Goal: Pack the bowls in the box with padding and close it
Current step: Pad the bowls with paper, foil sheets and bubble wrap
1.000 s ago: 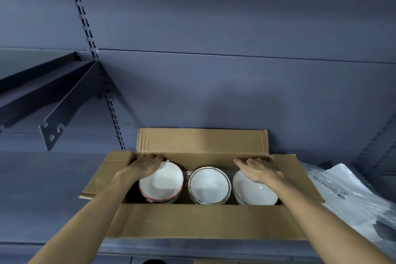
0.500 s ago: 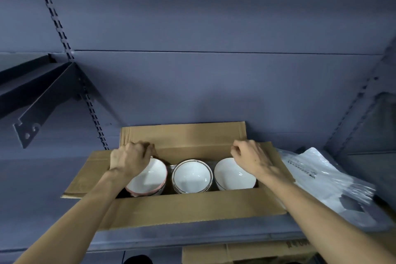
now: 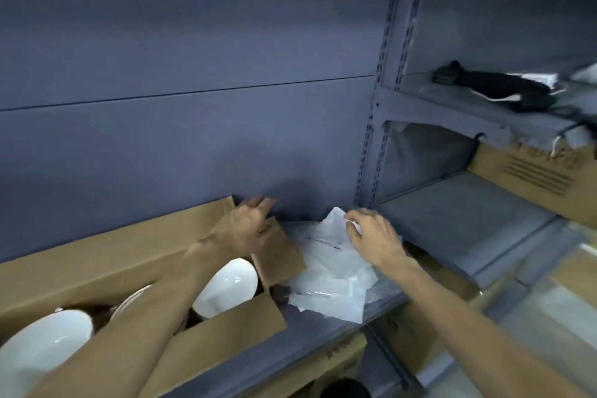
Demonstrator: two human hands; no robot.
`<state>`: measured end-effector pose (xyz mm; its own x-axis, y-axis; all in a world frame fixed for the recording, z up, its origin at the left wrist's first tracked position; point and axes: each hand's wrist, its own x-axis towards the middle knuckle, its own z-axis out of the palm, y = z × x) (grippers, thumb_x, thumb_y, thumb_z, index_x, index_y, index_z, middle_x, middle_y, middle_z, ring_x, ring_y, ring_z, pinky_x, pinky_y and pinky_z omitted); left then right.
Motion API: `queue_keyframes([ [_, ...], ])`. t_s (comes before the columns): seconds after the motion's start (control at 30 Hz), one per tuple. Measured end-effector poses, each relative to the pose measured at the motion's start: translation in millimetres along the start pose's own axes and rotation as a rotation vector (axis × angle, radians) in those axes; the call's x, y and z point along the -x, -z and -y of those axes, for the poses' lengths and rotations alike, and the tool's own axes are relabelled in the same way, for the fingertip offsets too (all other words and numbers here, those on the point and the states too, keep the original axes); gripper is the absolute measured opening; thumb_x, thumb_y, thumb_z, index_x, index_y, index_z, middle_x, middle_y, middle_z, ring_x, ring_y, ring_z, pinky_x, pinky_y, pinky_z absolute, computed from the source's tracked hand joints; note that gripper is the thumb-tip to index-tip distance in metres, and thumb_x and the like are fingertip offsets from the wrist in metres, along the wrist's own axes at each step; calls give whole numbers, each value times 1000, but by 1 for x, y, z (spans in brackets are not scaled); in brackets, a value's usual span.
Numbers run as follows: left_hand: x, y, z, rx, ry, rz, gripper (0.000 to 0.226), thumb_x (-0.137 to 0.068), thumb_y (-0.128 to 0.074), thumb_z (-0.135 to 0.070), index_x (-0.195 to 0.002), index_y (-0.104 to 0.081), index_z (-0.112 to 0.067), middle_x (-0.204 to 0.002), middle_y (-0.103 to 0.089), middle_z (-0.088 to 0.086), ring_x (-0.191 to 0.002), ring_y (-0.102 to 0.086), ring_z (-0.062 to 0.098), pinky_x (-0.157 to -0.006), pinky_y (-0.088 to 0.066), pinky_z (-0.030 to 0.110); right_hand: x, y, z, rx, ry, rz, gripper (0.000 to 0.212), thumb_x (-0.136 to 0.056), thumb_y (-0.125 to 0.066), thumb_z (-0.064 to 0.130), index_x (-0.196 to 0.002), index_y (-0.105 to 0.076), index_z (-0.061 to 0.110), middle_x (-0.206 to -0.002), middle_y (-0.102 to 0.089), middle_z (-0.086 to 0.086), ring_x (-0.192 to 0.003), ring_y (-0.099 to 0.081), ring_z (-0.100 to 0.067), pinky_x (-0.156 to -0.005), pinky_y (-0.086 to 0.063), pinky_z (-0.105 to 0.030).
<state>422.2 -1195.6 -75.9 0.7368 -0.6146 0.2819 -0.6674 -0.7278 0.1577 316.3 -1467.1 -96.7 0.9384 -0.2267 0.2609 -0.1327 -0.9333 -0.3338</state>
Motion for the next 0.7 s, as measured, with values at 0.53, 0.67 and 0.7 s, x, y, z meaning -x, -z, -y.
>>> queue_keyframes([
  [0.53,-101,-95,-18,-216,36,497,34,-99,-48,-19,-133,-52,-23,-139,-55,6,-128,-53,28,-101,-44,38,5,-8,-129,118,-136,58,20,-103,-53,22,-112,-70,28,-115,-69,5,-116,-55,-24,-88,-34,-39],
  [0.67,-104,-72,-21,-225,24,255,28,-98,-47,-18,-123,-59,-19,-129,-63,5,-117,-62,28,-93,-50,38,6,-1,-128,46,-179,-64,17,-104,-53,21,-109,-69,24,-113,-71,4,-111,-57,-25,-89,-36,-40],
  [0.7,-102,-63,-21,-247,10,171,31,-97,-48,-18,-126,-60,-20,-130,-63,4,-116,-64,27,-94,-51,38,6,2,-126,34,-180,-90,16,-104,-54,20,-110,-69,23,-112,-71,4,-111,-57,-26,-88,-36,-41],
])
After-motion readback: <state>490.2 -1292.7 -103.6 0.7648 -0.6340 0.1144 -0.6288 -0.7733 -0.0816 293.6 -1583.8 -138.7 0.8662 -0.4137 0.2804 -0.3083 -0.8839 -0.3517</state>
